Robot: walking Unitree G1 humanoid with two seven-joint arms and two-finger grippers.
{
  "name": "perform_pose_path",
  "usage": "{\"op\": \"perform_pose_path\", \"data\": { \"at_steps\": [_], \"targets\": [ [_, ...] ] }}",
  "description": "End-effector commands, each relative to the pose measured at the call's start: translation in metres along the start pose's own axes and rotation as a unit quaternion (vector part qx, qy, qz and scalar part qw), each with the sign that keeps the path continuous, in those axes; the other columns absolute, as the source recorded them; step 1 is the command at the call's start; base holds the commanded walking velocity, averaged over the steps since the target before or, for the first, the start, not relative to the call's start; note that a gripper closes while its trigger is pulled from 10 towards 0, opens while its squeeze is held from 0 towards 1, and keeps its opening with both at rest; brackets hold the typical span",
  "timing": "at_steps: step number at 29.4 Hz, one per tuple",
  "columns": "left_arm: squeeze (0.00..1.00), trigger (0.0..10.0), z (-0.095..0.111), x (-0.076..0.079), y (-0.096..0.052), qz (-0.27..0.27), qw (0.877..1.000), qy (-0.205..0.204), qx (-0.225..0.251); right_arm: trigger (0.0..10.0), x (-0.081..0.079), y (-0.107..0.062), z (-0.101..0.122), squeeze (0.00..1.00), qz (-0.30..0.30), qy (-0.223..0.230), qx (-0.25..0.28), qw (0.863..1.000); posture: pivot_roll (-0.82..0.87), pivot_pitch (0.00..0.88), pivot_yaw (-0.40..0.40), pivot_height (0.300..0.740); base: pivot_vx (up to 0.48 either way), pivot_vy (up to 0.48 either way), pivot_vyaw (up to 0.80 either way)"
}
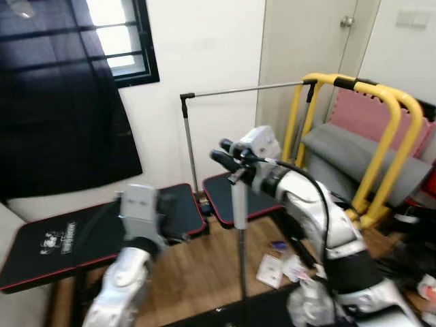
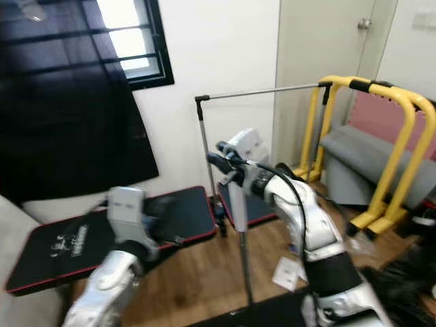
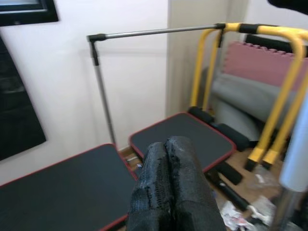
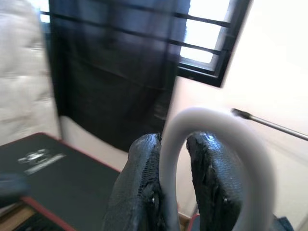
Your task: Sweep floor
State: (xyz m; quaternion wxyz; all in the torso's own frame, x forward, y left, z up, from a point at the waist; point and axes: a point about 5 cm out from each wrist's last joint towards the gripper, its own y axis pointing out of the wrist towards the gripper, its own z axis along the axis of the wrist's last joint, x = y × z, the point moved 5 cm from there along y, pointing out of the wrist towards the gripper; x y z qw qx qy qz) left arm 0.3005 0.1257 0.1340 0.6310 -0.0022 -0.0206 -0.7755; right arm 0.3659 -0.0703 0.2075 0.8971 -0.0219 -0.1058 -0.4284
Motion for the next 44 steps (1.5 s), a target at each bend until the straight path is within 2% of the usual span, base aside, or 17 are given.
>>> {"op": "perform_pose_path", "data": {
  "at_steps": [1, 7, 10, 13, 20, 23, 31, 38, 42, 44],
  "targets": [
    [0.0, 10.0, -0.002, -0.01, -0.001, 0.013, 1.0, 0.011, -0.004, 10.0, -0.006, 0.006, 0.008, 0.0, 0.009, 0.004, 0.015, 1.0, -0.11, 0.0, -0.035, 0.74, 0.36, 0.0, 0.0],
    [0.0, 10.0, -0.002, -0.01, 0.0, 0.012, 1.0, 0.011, -0.003, 10.0, -0.008, 0.007, 0.011, 0.0, 0.015, 0.01, 0.022, 1.0, -0.12, 0.0, -0.031, 0.74, 0.354, 0.0, 0.0],
    [0.0, 10.0, -0.001, -0.01, -0.001, 0.01, 1.0, 0.012, -0.004, 10.0, -0.022, 0.005, 0.019, 0.0, 0.061, 0.02, 0.038, 0.997, -0.12, 0.0, -0.03, 0.74, 0.347, 0.0, 0.74],
    [0.0, 10.0, -0.001, -0.01, 0.0, 0.009, 1.0, 0.012, -0.004, 10.0, -0.024, 0.006, 0.021, 0.0, 0.065, 0.025, 0.041, 0.997, -0.12, 0.0, -0.03, 0.74, 0.346, 0.0, 0.8],
    [0.0, 10.0, 0.0, -0.008, -0.001, 0.005, 1.0, 0.01, -0.004, 10.0, -0.011, 0.012, 0.026, 0.0, 0.017, 0.037, 0.047, 0.998, -0.12, 0.0, -0.031, 0.74, 0.339, 0.0, 0.41],
    [0.0, 10.0, 0.0, -0.007, -0.003, 0.004, 1.0, 0.008, -0.007, 10.0, 0.002, 0.016, 0.035, 0.0, -0.016, 0.054, 0.057, 0.997, -0.12, 0.0, -0.032, 0.74, 0.324, 0.0, 0.0],
    [0.0, 10.0, -0.002, -0.006, -0.004, 0.001, 1.0, 0.004, -0.014, 10.0, 0.001, 0.02, 0.047, 0.0, -0.01, 0.077, 0.072, 0.994, -0.11, 0.0, -0.033, 0.74, 0.15, 0.0, 0.0],
    [0.0, 10.0, -0.004, -0.004, -0.005, -0.005, 1.0, 0.002, -0.019, 10.0, 0.005, 0.021, 0.045, 0.0, -0.022, 0.088, 0.069, 0.994, -0.11, 0.0, -0.033, 0.74, 0.0, 0.0, 0.0],
    [0.0, 10.0, -0.005, -0.005, -0.005, -0.01, 1.0, 0.004, -0.024, 10.0, 0.01, 0.023, 0.05, 0.0, -0.032, 0.136, 0.089, 0.986, -0.11, 0.0, -0.023, 0.74, 0.0, 0.0, 0.0],
    [0.0, 10.0, -0.005, -0.005, -0.005, -0.011, 1.0, 0.004, -0.024, 10.0, 0.009, 0.023, 0.053, 0.0, -0.029, 0.145, 0.095, 0.984, -0.11, 0.0, -0.023, 0.74, 0.0, 0.0, 0.0]
  ]
}}
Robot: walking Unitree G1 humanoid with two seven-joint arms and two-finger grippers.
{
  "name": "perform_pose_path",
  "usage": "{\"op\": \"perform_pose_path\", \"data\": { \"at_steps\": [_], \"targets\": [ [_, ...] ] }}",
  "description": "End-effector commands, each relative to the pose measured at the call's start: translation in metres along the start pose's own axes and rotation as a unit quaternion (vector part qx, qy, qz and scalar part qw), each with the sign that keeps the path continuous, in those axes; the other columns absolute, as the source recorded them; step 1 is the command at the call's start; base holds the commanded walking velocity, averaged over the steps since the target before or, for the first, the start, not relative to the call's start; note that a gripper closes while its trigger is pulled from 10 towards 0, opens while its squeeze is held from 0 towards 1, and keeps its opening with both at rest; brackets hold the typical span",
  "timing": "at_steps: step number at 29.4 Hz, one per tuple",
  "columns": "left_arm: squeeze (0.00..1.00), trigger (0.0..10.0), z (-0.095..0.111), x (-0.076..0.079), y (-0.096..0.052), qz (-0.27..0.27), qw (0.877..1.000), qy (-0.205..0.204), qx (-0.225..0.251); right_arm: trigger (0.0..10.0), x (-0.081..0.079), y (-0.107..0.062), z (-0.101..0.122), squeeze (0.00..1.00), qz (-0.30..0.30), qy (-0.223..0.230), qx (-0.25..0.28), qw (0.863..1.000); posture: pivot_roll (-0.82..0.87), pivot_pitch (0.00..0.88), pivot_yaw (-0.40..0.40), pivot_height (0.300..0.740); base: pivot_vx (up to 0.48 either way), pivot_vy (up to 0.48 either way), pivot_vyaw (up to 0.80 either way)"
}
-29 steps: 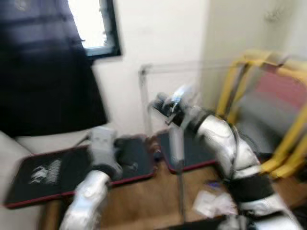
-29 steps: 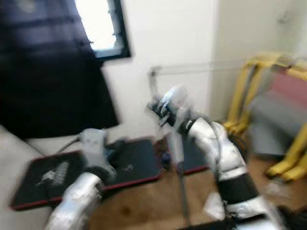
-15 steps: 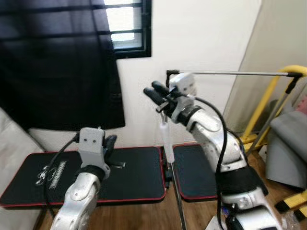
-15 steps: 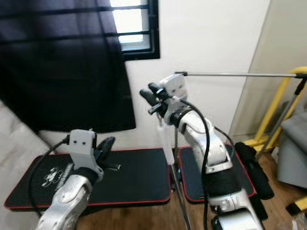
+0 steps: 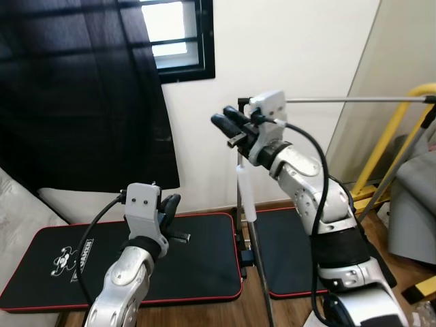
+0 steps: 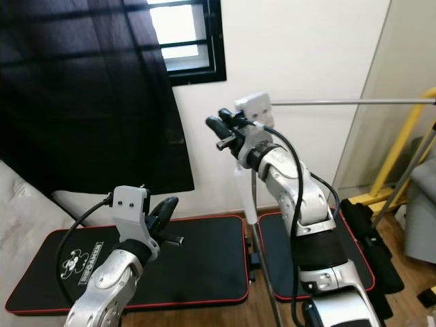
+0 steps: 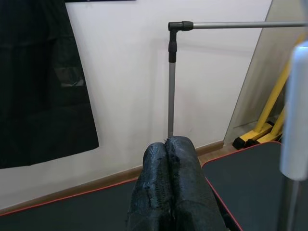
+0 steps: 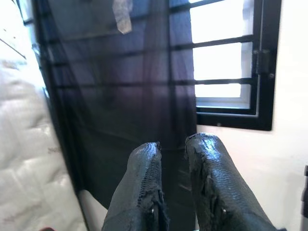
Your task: Sweep floor
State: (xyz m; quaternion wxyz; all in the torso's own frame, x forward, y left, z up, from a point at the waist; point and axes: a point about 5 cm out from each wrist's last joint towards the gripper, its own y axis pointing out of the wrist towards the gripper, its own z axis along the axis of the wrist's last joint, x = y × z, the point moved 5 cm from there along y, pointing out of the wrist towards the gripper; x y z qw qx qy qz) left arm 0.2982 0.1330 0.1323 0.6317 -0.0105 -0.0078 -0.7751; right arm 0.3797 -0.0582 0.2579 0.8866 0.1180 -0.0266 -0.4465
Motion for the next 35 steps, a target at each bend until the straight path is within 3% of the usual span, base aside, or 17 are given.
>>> {"op": "perform_pose_path", "data": {
  "at_steps": [1, 11, 15, 16, 20, 21, 22, 35],
  "targets": [
    [0.0, 10.0, -0.004, 0.002, -0.001, -0.012, 1.0, 0.003, -0.009, 10.0, -0.002, 0.003, 0.004, 0.0, 0.004, 0.015, 0.005, 1.0, -0.11, 0.0, -0.023, 0.74, 0.0, 0.0, 0.0],
    [0.0, 10.0, -0.004, 0.002, -0.001, -0.013, 1.0, 0.004, -0.014, 10.0, 0.004, 0.002, 0.005, 0.0, 0.004, -0.009, -0.006, 1.0, -0.1, 0.0, -0.025, 0.74, 0.0, 0.0, 0.0],
    [0.0, 10.0, -0.004, 0.002, -0.002, -0.014, 1.0, 0.003, -0.015, 10.0, 0.013, 0.0, 0.019, 0.0, -0.01, 0.011, 0.022, 1.0, -0.11, 0.0, -0.017, 0.74, 0.0, 0.0, 0.0],
    [0.0, 10.0, -0.005, 0.003, -0.002, -0.016, 1.0, 0.003, -0.017, 10.0, 0.018, -0.002, 0.034, 0.0, -0.01, 0.038, 0.051, 0.998, -0.11, 0.0, -0.017, 0.74, 0.0, 0.0, 0.0],
    [0.0, 10.0, -0.005, 0.003, -0.002, -0.017, 1.0, 0.002, -0.018, 10.0, 0.018, -0.002, 0.037, 0.0, -0.006, 0.037, 0.053, 0.998, -0.11, 0.0, -0.014, 0.74, 0.0, 0.0, 0.0],
    [0.0, 10.0, -0.005, 0.003, -0.002, -0.018, 1.0, 0.002, -0.019, 3.1, 0.017, -0.003, 0.036, 0.0, -0.004, 0.035, 0.052, 0.998, -0.11, 0.0, -0.014, 0.74, 0.0, 0.0, 0.0],
    [0.0, 10.0, -0.005, 0.003, -0.002, -0.018, 1.0, 0.002, -0.019, 0.0, 0.017, -0.003, 0.034, 0.0, -0.003, 0.035, 0.05, 0.998, -0.11, 0.0, -0.014, 0.74, 0.0, 0.0, 0.0],
    [0.0, 10.0, -0.006, 0.002, -0.004, -0.018, 1.0, 0.0, -0.023, 0.0, 0.016, -0.003, 0.03, 0.0, -0.003, 0.042, 0.042, 0.998, -0.1, 0.0, -0.011, 0.74, 0.0, 0.0, 0.0]
  ]
}}
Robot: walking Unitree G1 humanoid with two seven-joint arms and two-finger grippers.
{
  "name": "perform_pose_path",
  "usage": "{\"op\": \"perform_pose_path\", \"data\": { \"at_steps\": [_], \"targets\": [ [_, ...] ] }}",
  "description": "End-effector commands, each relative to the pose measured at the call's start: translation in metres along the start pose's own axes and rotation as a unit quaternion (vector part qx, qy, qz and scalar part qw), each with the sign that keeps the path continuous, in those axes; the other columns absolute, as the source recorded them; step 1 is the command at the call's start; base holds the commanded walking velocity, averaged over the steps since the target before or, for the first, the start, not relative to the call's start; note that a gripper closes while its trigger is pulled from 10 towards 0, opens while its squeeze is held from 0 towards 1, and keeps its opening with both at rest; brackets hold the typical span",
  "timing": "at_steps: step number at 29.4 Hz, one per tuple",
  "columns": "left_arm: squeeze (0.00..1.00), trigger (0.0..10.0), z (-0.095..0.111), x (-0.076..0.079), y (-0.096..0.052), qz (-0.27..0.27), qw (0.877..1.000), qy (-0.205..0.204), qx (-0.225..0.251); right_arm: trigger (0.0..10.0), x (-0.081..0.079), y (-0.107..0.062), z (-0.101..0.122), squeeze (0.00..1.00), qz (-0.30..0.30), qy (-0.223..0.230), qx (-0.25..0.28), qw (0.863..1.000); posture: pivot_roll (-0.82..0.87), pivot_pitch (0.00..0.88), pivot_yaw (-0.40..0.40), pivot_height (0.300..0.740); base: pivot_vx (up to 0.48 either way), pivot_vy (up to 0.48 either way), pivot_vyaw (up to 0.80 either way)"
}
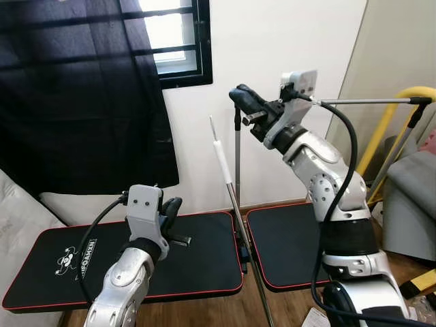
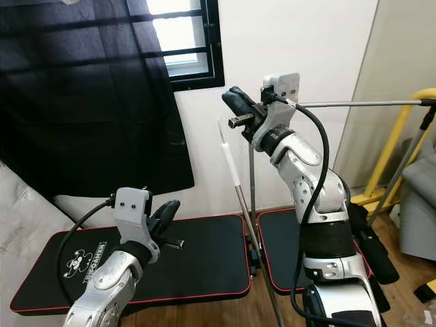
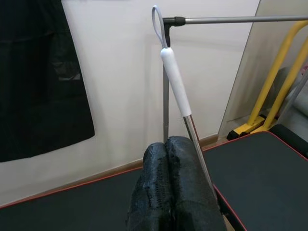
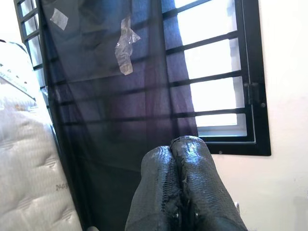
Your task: Sweep floor
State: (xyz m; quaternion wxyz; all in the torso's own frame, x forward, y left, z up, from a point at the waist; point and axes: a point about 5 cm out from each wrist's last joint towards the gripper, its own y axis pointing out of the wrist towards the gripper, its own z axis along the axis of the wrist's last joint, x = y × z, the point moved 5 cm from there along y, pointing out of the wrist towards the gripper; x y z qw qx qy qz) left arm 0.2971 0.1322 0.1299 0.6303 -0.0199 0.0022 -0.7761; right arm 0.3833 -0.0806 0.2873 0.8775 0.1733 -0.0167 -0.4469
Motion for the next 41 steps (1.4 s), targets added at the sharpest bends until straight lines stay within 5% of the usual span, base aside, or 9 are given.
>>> {"op": "perform_pose_path", "data": {
  "at_steps": [1, 3, 4, 16, 22, 31, 41],
  "targets": [
    [0.0, 10.0, -0.003, 0.001, -0.003, -0.016, 1.0, 0.001, -0.01, 0.0, -0.002, 0.0, -0.005, 0.0, 0.003, 0.004, -0.013, 1.0, -0.1, 0.0, -0.011, 0.74, 0.0, 0.0, 0.0],
    [0.0, 10.0, -0.003, 0.001, -0.003, -0.016, 1.0, 0.001, -0.01, 0.0, -0.002, -0.001, -0.007, 0.0, 0.003, -0.001, -0.02, 1.0, -0.1, 0.0, -0.011, 0.74, 0.0, 0.0, 0.0],
    [0.0, 10.0, -0.004, 0.001, -0.003, -0.016, 1.0, 0.001, -0.011, 10.0, -0.002, -0.002, -0.016, 0.0, 0.003, -0.01, -0.042, 0.999, -0.1, 0.0, -0.011, 0.74, 0.0, 0.0, 0.0],
    [0.0, 10.0, -0.006, -0.012, -0.001, 0.021, 1.0, -0.006, -0.02, 10.0, -0.012, -0.021, -0.053, 0.0, 0.03, 0.024, -0.099, 0.994, -0.1, 0.0, -0.012, 0.74, 0.0, 0.0, 0.0],
    [0.0, 10.0, -0.016, -0.02, -0.005, 0.046, 0.998, -0.022, -0.047, 10.0, -0.016, -0.059, -0.1, 0.0, 0.017, 0.037, -0.176, 0.984, -0.11, 0.0, -0.005, 0.74, 0.0, 0.0, -0.8],
    [0.0, 10.0, -0.019, -0.02, -0.007, 0.042, 0.997, -0.025, -0.051, 10.0, -0.014, -0.081, -0.113, 0.0, 0.012, -0.006, -0.199, 0.98, -0.11, 0.0, -0.004, 0.74, 0.0, 0.0, -0.8],
    [0.0, 10.0, -0.023, -0.021, -0.011, 0.046, 0.997, -0.034, -0.057, 10.0, -0.007, -0.085, -0.107, 0.0, -0.006, -0.009, -0.184, 0.983, -0.12, 0.0, -0.001, 0.74, 0.0, 0.0, -0.8]
  ]
}}
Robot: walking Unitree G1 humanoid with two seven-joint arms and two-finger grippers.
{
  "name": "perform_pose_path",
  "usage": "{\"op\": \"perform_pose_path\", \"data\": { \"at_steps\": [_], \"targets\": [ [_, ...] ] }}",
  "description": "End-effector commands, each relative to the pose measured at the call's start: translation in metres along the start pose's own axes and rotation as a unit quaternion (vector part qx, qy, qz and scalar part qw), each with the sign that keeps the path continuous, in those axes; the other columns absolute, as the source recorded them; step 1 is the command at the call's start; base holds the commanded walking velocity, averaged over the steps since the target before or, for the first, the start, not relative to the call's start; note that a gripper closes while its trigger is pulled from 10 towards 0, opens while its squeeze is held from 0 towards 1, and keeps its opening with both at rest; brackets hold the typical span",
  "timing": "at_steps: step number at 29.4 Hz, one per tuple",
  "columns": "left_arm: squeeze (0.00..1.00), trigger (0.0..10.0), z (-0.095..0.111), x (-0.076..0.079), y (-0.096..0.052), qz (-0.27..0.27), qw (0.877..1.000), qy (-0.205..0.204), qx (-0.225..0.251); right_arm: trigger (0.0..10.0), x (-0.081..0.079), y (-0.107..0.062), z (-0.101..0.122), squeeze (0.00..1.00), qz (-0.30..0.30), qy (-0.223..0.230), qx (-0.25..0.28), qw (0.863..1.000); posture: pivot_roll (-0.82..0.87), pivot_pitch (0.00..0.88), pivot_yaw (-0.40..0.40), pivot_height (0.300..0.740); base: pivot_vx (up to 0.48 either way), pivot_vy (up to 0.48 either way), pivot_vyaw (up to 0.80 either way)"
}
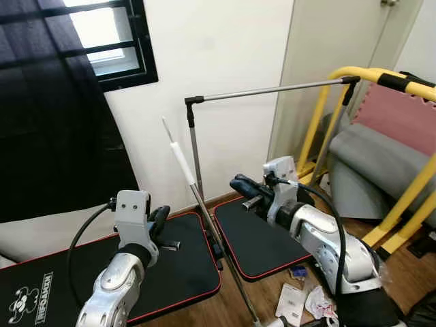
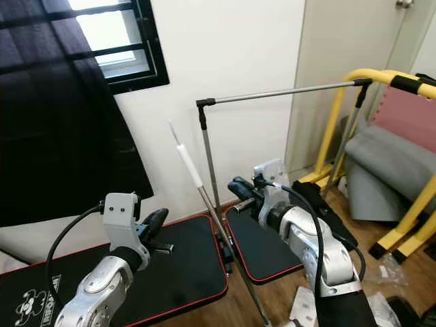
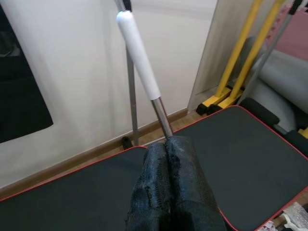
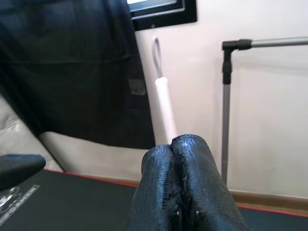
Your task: Sweep floor
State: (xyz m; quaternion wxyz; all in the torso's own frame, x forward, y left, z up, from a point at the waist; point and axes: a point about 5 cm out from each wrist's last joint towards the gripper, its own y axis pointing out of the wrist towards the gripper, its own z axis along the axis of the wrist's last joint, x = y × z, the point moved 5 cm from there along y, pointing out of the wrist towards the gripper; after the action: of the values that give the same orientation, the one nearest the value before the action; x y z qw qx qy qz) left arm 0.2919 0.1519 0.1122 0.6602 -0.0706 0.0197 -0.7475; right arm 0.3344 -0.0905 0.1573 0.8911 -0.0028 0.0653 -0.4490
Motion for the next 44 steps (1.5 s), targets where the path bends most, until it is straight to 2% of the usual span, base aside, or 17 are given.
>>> {"op": "perform_pose_path", "data": {
  "at_steps": [1, 8, 28, 44],
  "targets": [
    [0.0, 10.0, -0.005, -0.003, -0.001, 0.004, 1.0, -0.007, -0.013, 10.0, -0.002, -0.001, 0.004, 0.0, 0.003, -0.005, 0.012, 1.0, -0.12, 0.0, -0.001, 0.74, 0.0, 0.0, 0.0],
    [0.0, 10.0, -0.006, -0.003, -0.001, 0.004, 1.0, -0.009, -0.016, 10.0, -0.006, 0.001, 0.006, 0.0, 0.009, -0.011, 0.015, 1.0, -0.12, 0.0, -0.005, 0.74, 0.0, 0.0, 0.0],
    [0.0, 10.0, -0.005, -0.001, 0.0, 0.004, 1.0, -0.009, -0.017, 10.0, 0.002, 0.005, 0.005, 0.0, -0.015, -0.017, 0.01, 1.0, -0.12, 0.0, -0.008, 0.74, -0.316, 0.0, 0.0],
    [0.0, 10.0, 0.002, -0.008, 0.002, 0.021, 1.0, 0.006, 0.001, 10.0, 0.006, 0.007, 0.003, 0.0, -0.032, -0.013, 0.003, 0.999, -0.12, 0.0, -0.008, 0.74, -0.019, 0.0, -0.79]
  ]
}}
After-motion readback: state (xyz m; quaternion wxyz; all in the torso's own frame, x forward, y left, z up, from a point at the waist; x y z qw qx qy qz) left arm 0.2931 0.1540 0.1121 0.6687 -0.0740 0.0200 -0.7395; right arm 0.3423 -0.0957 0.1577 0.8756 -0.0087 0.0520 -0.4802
